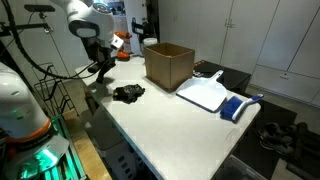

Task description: Pick up the far right glove and stack it on the second far right glove, Pick up the far left glove and stack it on the second far left glove, pick up the gloves stack on the left and put it on top of the gloves stack on the right, pick up the gloves stack and put it in the cardboard box on the table

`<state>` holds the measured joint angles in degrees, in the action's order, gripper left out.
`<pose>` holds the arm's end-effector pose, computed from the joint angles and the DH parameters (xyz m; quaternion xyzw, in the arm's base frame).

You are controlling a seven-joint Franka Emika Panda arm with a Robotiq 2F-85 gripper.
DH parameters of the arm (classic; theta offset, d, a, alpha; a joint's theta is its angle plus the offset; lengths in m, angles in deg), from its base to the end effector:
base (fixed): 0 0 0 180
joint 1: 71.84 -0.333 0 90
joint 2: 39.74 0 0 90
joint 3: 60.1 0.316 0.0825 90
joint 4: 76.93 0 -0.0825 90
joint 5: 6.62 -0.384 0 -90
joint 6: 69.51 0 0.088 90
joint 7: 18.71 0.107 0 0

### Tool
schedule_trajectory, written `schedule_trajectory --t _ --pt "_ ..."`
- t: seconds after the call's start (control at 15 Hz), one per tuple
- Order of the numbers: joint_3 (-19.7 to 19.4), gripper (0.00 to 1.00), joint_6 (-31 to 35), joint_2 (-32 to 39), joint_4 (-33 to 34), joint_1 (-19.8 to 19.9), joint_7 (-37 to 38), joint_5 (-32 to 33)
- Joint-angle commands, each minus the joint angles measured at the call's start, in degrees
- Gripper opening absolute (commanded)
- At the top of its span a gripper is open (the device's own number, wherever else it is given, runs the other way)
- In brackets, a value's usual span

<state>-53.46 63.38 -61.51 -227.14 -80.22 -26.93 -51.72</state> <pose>0.3940 0.1182 0.3858 -0.9599 0.0612 -0.0251 0.2725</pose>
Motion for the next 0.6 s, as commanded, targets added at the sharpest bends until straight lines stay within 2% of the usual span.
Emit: schedule_trajectory --t 0.0,0.2,0.27,0.53 --pt "-0.7 0.15 0.0 -0.5 -0.3 -0.4 0.3 0.4" --pt "-0.7 0.15 0.0 -0.7 -0.5 -0.4 0.4 0.5" --pt "-0.7 0.04 0.0 -0.7 -0.5 -0.4 0.4 0.5" --pt "-5.2 0.04 -2.8 -2.6 -0.6 2.5 1.2 -0.1"
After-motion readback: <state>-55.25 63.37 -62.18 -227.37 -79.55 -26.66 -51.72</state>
